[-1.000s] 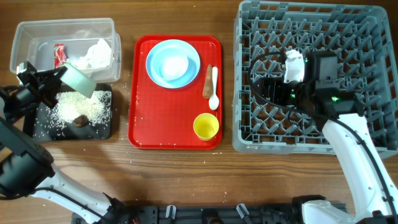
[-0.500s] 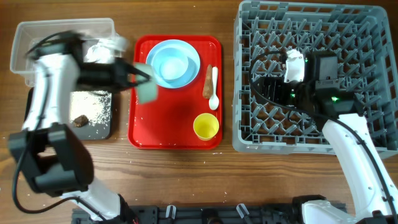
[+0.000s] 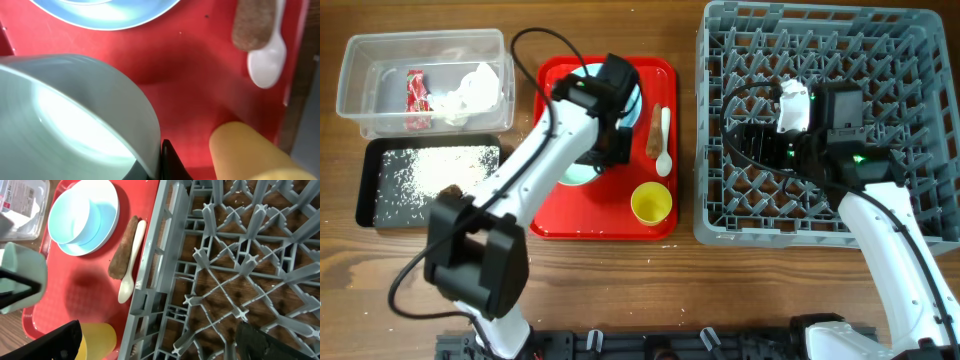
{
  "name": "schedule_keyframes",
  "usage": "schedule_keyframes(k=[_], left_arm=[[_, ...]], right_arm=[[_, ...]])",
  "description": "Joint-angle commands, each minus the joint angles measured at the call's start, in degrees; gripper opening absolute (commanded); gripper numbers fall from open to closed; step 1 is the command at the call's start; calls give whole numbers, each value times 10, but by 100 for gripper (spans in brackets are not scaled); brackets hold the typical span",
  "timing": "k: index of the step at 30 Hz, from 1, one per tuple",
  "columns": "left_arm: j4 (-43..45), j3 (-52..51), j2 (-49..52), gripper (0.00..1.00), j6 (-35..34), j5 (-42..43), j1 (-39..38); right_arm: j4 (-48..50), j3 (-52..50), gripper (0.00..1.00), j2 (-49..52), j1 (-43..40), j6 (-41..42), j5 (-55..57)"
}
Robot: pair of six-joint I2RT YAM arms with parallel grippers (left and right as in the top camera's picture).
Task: Sort waste into correct bins and load items into the dishwasher rack
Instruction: 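Set the green bowl back onto the red tray with the left gripper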
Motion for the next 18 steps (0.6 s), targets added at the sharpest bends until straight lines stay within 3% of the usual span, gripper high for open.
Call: schedule_keyframes(k=[1, 6, 8, 10, 12, 18], left_arm=[[16, -31, 31, 4, -42, -35, -6], [56, -60, 50, 4, -44, -35, -4], [66, -60, 50, 21, -43, -35, -4], [76, -56, 47, 44, -44, -31, -4], [53, -35, 41, 56, -44, -24, -2], [-26, 51, -8, 60, -37, 65, 7]], right_arm=[[-3, 3, 100, 6, -1, 4, 4], [-3, 3, 100, 6, -1, 2, 4], [-3, 3, 100, 6, -1, 2, 4], [-3, 3, 100, 6, -1, 2, 4], [-3, 3, 100, 6, -1, 2, 4], [-3, 3, 100, 6, -1, 2, 4]])
